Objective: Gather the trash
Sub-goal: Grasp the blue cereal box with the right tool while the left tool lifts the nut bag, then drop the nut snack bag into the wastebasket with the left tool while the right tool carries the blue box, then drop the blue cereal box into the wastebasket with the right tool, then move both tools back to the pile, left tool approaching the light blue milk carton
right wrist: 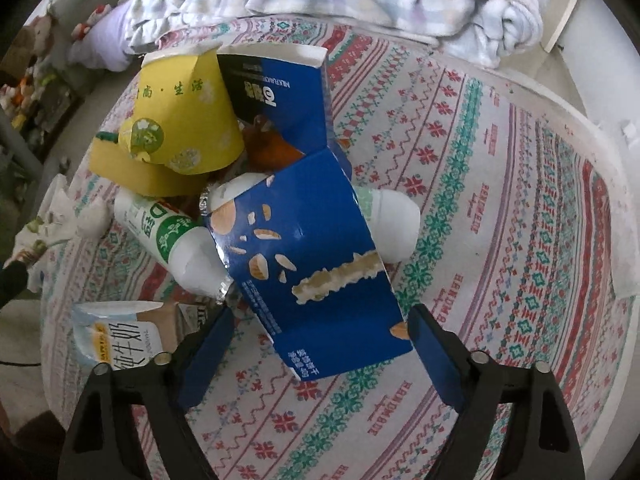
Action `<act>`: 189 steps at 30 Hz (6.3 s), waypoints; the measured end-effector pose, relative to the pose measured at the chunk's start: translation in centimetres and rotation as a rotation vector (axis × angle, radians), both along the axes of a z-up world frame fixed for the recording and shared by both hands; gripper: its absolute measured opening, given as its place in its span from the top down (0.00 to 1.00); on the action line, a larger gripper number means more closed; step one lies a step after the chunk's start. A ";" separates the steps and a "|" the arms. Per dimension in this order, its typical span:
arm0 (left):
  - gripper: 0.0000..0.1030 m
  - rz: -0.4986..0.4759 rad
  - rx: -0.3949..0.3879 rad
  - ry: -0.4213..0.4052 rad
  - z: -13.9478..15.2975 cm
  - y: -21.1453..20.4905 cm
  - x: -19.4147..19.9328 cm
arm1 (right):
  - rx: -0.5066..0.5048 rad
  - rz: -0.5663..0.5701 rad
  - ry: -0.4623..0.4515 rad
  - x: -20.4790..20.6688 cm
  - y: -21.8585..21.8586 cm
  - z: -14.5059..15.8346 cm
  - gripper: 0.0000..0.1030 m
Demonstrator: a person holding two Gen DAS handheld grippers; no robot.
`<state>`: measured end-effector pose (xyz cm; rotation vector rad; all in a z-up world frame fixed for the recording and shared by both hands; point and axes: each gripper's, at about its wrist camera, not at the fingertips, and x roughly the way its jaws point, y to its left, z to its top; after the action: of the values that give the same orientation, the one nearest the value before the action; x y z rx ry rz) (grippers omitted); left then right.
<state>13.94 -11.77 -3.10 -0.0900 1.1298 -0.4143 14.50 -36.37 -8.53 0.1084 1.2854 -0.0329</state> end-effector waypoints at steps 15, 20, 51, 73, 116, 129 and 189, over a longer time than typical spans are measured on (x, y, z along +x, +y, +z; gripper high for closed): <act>0.48 0.069 -0.021 -0.044 1.2 3.3 -0.4 | 0.008 0.005 -0.087 -2.4 0.9 3.4 0.37; 0.48 0.090 -0.034 -0.060 1.7 4.4 -0.6 | 0.055 -0.004 -0.132 -3.8 1.1 5.3 0.37; 0.48 0.387 -0.025 -0.201 2.0 17.8 -0.1 | 0.192 0.156 -0.271 -3.1 11.6 9.7 0.37; 0.03 0.462 0.095 -0.066 -0.5 23.6 -0.5 | 0.201 0.267 -0.241 0.2 21.5 7.0 0.37; 0.02 0.512 0.186 -0.099 0.9 26.1 -3.3 | 0.177 0.303 -0.310 1.5 24.9 9.2 0.11; 0.01 0.389 0.189 -0.110 0.6 19.5 -2.7 | 0.149 0.139 -0.339 -3.2 13.8 9.5 0.09; 0.31 -0.470 0.372 -0.207 -4.5 -10.8 -3.8 | 0.076 -0.189 -0.147 -12.6 -6.9 2.3 0.08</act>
<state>10.10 -22.56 -7.60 0.5428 1.0007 -0.6058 1.93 -43.30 -6.22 0.2923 1.1262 -0.1364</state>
